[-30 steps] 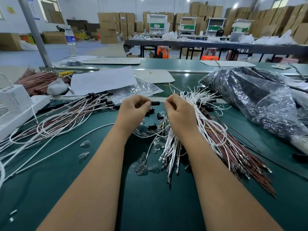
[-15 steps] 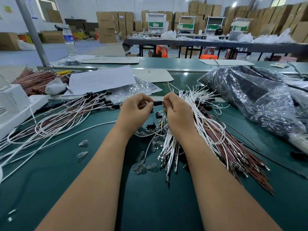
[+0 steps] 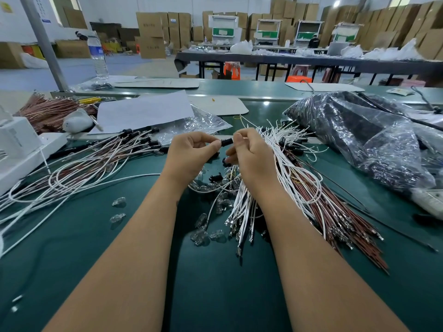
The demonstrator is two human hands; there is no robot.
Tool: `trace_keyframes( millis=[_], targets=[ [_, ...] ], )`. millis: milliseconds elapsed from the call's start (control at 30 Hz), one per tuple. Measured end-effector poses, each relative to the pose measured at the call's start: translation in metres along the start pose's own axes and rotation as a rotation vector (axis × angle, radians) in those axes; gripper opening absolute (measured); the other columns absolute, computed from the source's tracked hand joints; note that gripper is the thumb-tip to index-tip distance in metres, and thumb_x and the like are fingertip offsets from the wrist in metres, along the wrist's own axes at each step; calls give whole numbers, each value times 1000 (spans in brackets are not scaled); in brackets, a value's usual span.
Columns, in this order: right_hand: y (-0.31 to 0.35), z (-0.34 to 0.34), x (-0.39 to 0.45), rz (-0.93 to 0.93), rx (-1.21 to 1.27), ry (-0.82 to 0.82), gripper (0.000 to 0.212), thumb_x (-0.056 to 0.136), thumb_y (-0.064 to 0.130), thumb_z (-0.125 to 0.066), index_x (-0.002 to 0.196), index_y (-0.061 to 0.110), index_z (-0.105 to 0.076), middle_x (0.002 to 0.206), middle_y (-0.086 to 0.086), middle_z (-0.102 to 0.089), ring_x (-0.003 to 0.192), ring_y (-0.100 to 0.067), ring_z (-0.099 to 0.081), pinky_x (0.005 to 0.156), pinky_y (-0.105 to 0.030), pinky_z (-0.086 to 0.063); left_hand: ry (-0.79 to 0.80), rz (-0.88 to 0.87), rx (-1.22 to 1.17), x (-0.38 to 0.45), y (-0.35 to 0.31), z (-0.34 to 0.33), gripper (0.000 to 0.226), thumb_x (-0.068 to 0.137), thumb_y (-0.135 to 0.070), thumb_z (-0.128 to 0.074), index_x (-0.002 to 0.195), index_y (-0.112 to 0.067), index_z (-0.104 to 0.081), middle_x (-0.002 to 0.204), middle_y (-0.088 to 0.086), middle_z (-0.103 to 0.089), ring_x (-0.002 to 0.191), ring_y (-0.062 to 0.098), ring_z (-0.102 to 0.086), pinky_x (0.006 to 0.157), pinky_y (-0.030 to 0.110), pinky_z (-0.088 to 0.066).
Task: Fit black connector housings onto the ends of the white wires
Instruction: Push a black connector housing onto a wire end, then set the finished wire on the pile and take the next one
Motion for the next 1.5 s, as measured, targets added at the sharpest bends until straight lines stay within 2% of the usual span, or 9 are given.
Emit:
trace_keyframes(
  millis=[67, 200, 367, 467, 567, 733, 933, 1267, 1500],
  targets=[
    [1, -5, 0, -18, 71, 37, 6, 99, 19, -53, 96, 20, -58, 76, -4, -69, 65, -15, -69, 69, -39, -58, 19, 10, -11, -1, -2, -2, 4, 87, -11, -69, 85, -9, -72, 78, 30, -65, 65, 18, -55, 66, 25, -46],
    [-4, -3, 2, -132, 352, 4, 7, 96, 2, -53, 95, 6, -60, 72, -10, -68, 61, -18, -67, 66, -35, -59, 72, 43, -67, -3, -7, -10, 13, 91, -3, -60, 92, -10, -71, 44, -13, -56, 40, -2, -45, 45, 8, -35],
    [-8, -2, 4, -244, 506, 21, 9, 97, 3, -52, 101, 0, -59, 71, -10, -67, 58, -18, -67, 63, -32, -59, 82, 84, -118, -3, -4, -11, 18, 93, -6, -59, 92, -18, -72, 42, -14, -48, 40, 3, -36, 44, 16, -32],
    [-4, 6, 6, -236, 333, 53, 9, 98, 11, -54, 96, 7, -62, 74, -9, -68, 57, -18, -65, 58, -29, -57, 38, 56, -106, -6, -10, -13, 10, 88, -9, -67, 88, -18, -72, 59, -6, -68, 54, 2, -55, 58, 14, -46],
    [-1, 33, 16, -211, 122, -45, 9, 98, 17, -53, 94, 17, -61, 89, -8, -69, 72, -18, -66, 65, -29, -56, -1, 55, -108, -6, -13, -14, 7, 84, -14, -74, 81, -20, -73, 86, 28, -69, 71, 21, -56, 73, 38, -51],
    [-15, 102, 29, -268, -418, -273, 29, 88, 2, -46, 102, 13, -69, 97, 1, -67, 80, -21, -59, 63, -32, -47, -6, 19, -74, -7, -14, -17, 5, 85, -18, -72, 83, -22, -72, 84, 26, -68, 60, 14, -50, 58, 26, -45],
    [-60, 129, 13, -561, -802, -56, 15, 83, 6, -52, 92, 8, -63, 92, -8, -65, 85, -27, -60, 69, -34, -50, 13, 34, -46, -7, -9, -19, 2, 87, -20, -71, 87, -20, -73, 88, 32, -64, 64, 21, -46, 59, 29, -42],
    [-7, 138, 19, -206, -769, -331, 25, 90, -1, -52, 100, 13, -70, 100, -4, -70, 81, -19, -61, 63, -29, -45, -36, 49, -68, -4, 0, -15, 7, 87, -22, -71, 81, -25, -72, 70, 10, -59, 61, 18, -44, 54, 26, -40],
    [7, 42, 21, -92, -192, -170, 43, 83, -8, -44, 105, 17, -72, 78, 4, -61, 45, 1, -40, 42, -10, -28, -147, 166, -113, 5, 25, 15, 4, 88, -20, -69, 85, -19, -70, 74, -6, -63, 66, -3, -56, 58, 3, -43]
  ],
)
Point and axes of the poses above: each hand's wrist, its own x-axis towards the middle knuckle, its own z-axis out of the back of the hand, y = z × x, the point moved 7 cm from there along x, towards the middle knuckle
